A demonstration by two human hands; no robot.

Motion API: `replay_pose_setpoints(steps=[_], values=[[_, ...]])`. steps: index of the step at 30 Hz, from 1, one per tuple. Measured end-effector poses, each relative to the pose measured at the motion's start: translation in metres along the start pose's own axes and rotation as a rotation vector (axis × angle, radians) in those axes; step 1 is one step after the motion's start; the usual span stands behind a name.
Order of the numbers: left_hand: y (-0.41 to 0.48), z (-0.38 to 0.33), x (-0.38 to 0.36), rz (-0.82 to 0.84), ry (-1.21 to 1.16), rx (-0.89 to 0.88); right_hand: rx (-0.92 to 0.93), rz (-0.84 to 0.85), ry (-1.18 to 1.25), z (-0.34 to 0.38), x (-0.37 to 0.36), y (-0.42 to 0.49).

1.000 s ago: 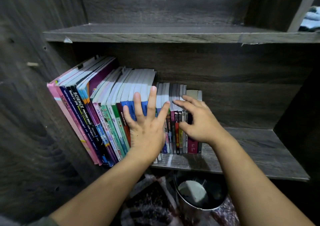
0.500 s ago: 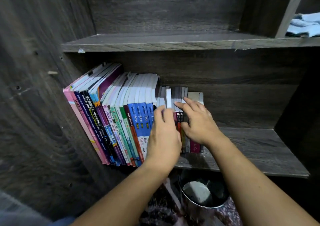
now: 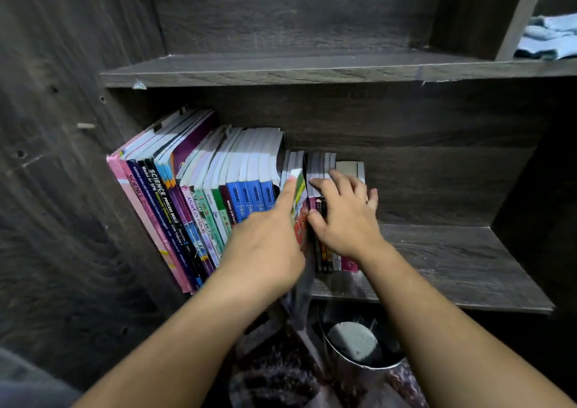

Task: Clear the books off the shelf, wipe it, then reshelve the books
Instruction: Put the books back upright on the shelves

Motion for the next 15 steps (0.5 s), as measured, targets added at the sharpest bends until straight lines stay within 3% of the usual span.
replay_pose_setpoints(steps=[4,8,15], values=[[-0.012,0.012,0.017,-0.058,0.137,-0.056,-0.023,-0.078,0.025,0.007,-0.004,0.0],[-0.019,0.021,0.004,-0.004,0.247,-0.031,-0.101,-0.142,0.005,0.013,-0.009,0.003],[-0.027,0.031,-0.01,0.017,0.272,-0.062,-0.091,-0.216,-0.036,0.015,-0.012,0.005]])
Point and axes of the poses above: each hand's wrist, its own y-axis towards the middle knuckle, its own x-axis out of the back of the hand, z = x × y, the point moved 5 cm from there along y, towards the middle knuckle, and after that the axes turned 5 degrees about -z, right-handed, at the moved point
